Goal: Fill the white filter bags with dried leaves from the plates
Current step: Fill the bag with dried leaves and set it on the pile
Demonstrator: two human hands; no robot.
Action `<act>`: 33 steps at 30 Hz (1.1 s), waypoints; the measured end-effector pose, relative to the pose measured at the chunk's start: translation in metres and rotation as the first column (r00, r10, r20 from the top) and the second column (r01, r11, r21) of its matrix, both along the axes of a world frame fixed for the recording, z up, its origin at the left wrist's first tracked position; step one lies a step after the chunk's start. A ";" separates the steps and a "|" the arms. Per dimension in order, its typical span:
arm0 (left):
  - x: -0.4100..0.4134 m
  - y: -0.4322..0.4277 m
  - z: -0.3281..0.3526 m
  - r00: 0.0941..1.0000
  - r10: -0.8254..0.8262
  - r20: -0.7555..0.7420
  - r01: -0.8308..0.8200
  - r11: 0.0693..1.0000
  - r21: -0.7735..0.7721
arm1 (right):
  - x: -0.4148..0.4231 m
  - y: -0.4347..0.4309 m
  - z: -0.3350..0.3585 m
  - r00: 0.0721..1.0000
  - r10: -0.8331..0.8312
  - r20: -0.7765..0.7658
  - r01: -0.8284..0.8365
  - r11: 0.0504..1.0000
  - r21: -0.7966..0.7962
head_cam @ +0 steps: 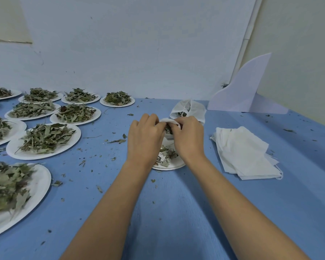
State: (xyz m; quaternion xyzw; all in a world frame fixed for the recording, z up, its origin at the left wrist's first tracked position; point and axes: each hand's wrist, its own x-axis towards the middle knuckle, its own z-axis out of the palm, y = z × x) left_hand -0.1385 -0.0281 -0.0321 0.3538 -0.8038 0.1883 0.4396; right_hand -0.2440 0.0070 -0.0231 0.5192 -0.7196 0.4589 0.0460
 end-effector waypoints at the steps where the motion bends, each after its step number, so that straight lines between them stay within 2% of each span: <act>1: 0.000 0.000 0.000 1.000 0.003 -0.005 -0.003 1.000 0.000 | 0.000 0.000 0.000 1.000 0.003 -0.016 -0.003 1.000 0.005; 6: -0.001 -0.001 -0.002 1.000 0.018 -0.004 -0.018 0.999 0.043 | 0.001 0.002 0.002 0.997 0.066 0.048 -0.066 0.998 -0.002; 10: -0.001 -0.001 -0.003 0.999 0.043 0.015 -0.044 0.994 0.102 | 0.004 0.005 0.004 0.977 0.134 0.164 -0.134 0.991 -0.011; 13: 0.001 -0.004 -0.006 0.998 0.064 0.019 -0.066 0.986 0.151 | 0.007 0.004 0.003 0.971 0.163 0.176 -0.166 0.986 0.001; 17: 0.000 -0.007 -0.007 1.000 -0.002 0.006 0.001 0.986 0.164 | 0.005 0.005 0.003 0.962 0.171 0.212 -0.172 0.985 -0.012; 19: -0.001 -0.009 -0.008 0.997 -0.054 -0.049 0.066 0.952 0.298 | 0.004 0.004 0.003 0.969 0.140 0.203 -0.140 0.990 -0.012; 21: -0.001 -0.009 -0.007 0.951 -0.093 -0.294 0.225 0.861 0.456 | 0.002 0.004 0.003 0.972 0.130 0.194 -0.125 0.991 -0.039; 23: -0.002 -0.006 -0.001 0.818 -0.083 -0.569 0.451 0.706 0.546 | -0.001 0.004 0.003 0.974 0.130 0.185 -0.119 0.990 -0.073; 24: -0.003 -0.004 0.003 0.751 -0.058 -0.658 0.541 0.627 0.561 | -0.002 0.004 0.003 0.974 0.129 0.185 -0.116 0.990 -0.079; 25: -0.003 -0.004 0.006 0.701 -0.032 -0.712 0.609 0.547 0.574 | -0.002 0.004 0.003 0.971 0.132 0.197 -0.118 0.990 -0.081; 28: -0.004 -0.005 0.011 0.630 0.028 -0.776 0.735 0.300 0.608 | -0.003 0.004 0.004 0.922 0.182 0.341 -0.152 0.982 -0.110; 30: -0.003 -0.005 0.013 0.562 0.051 -0.825 0.814 0.144 0.563 | -0.003 0.003 0.005 0.882 0.186 0.434 -0.148 0.982 -0.120; 31: -0.002 -0.005 0.013 0.546 0.042 -0.836 0.830 0.105 0.548 | -0.004 0.003 0.005 0.854 0.185 0.485 -0.144 0.982 -0.122; 33: -0.002 -0.004 0.012 0.556 0.001 -0.831 0.826 0.108 0.553 | -0.005 0.003 0.006 0.784 0.203 0.587 -0.158 0.979 -0.127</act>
